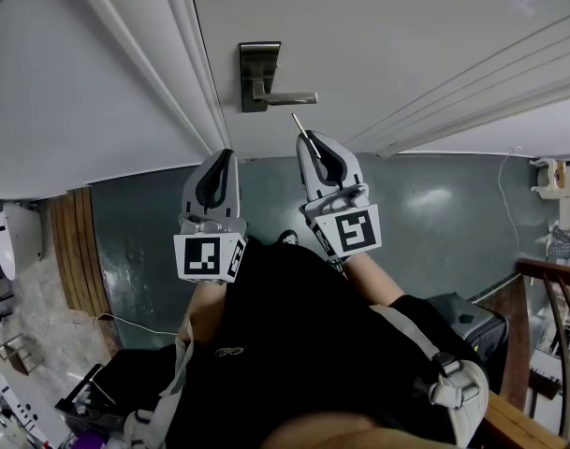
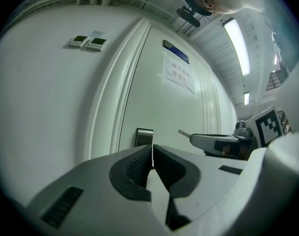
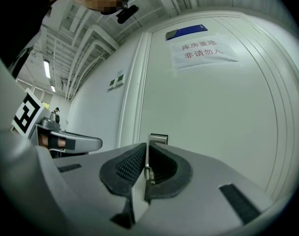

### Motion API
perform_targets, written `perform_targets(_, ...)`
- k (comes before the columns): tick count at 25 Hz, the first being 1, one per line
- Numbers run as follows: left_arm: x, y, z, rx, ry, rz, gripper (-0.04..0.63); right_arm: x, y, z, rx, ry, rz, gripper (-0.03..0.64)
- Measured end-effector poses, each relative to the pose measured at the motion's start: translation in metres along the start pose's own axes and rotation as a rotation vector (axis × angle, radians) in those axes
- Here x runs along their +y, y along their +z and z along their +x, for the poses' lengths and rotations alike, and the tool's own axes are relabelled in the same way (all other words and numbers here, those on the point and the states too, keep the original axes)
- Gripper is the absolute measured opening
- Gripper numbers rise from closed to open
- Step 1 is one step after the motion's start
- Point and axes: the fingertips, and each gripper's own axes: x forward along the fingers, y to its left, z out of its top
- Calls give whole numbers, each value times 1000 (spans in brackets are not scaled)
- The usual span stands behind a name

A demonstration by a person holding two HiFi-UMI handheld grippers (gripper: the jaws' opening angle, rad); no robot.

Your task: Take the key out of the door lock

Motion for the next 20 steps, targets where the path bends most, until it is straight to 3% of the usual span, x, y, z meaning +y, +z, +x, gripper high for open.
perform_targets(20,10,-9,0,14,37,8,28,-9,-4,-2,-15,-22,-1,29)
